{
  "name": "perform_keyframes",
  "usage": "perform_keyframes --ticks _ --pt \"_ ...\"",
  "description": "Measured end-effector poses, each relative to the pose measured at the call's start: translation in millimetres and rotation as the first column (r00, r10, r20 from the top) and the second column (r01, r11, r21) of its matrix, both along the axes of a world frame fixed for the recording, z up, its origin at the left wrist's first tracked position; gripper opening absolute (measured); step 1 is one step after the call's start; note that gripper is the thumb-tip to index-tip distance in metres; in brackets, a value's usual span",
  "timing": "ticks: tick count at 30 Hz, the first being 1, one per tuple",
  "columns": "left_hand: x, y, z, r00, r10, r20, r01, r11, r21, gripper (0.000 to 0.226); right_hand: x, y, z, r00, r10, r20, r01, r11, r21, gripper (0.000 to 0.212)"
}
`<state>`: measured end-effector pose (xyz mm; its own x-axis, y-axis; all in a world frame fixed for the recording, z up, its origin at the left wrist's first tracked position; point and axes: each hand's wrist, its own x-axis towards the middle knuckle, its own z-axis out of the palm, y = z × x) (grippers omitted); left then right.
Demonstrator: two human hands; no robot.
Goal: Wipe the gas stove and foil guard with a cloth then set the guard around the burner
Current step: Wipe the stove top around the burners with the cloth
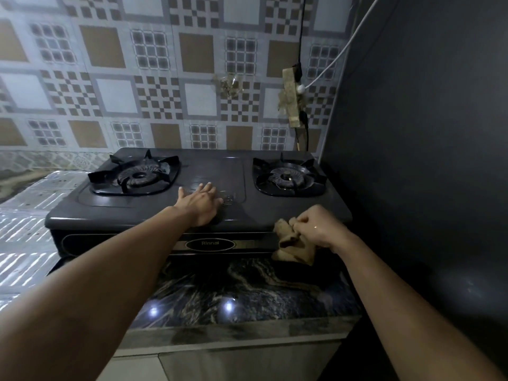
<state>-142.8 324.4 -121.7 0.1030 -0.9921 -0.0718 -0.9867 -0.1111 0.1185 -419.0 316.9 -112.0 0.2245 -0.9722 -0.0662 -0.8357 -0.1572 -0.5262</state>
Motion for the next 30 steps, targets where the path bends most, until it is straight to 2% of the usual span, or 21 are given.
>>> perform_keyframes --ticks 3,6,8,11,13,16,19,20,22,25,27,30 --pt "30 16 7 0.998 0.054 0.008 -0.054 0.998 -0.038 0.052 40 -1 22 0.997 0.079 -0.009 -0.08 0.978 -0.195 0.022" --pt "63 34 9 0.991 0.13 0.021 -0.129 0.99 -0.056 0.05 87 1 28 0.992 0.123 0.014 -0.108 0.916 -0.386 0.025" --pt "84 46 7 0.983 0.179 0.026 -0.177 0.981 -0.078 0.051 111 -4 17 0.982 0.133 -0.131 -0.173 0.917 -0.359 0.035" --pt "124 65 1 0.967 0.251 0.05 -0.243 0.961 -0.133 0.048 139 -10 -12 0.881 0.257 -0.397 -0.338 0.929 -0.148 0.061" --pt "153 79 -3 0.938 0.344 0.027 -0.337 0.93 -0.149 0.052 150 -15 -31 0.832 0.337 -0.44 -0.425 0.898 -0.116 0.069" --pt "190 99 -9 0.869 0.49 -0.066 -0.494 0.853 -0.171 0.056 155 -23 -44 0.82 0.342 -0.459 -0.472 0.857 -0.205 0.075" --pt "218 116 -14 0.735 0.617 -0.281 -0.667 0.733 -0.133 0.055 170 -22 -47 0.803 0.388 -0.452 -0.529 0.814 -0.242 0.102" --pt "226 119 -15 0.682 0.628 -0.376 -0.708 0.696 -0.121 0.053 180 -20 -49 0.793 0.407 -0.454 -0.551 0.797 -0.248 0.103" --pt "239 122 -15 0.588 0.588 -0.555 -0.748 0.656 -0.097 0.055 208 -12 -50 0.768 0.454 -0.451 -0.594 0.768 -0.24 0.104" --pt "256 123 -19 0.456 0.485 -0.746 -0.787 0.612 -0.084 0.064 255 -2 -49 0.727 0.512 -0.457 -0.654 0.719 -0.235 0.121" --pt "270 125 -21 0.324 0.393 -0.86 -0.813 0.581 -0.041 0.055 287 4 -49 0.689 0.564 -0.455 -0.703 0.674 -0.227 0.118" --pt "267 139 -8 0.095 0.266 -0.959 -0.804 0.589 0.083 0.026 331 14 -50 0.647 0.6 -0.47 -0.751 0.606 -0.261 0.093"
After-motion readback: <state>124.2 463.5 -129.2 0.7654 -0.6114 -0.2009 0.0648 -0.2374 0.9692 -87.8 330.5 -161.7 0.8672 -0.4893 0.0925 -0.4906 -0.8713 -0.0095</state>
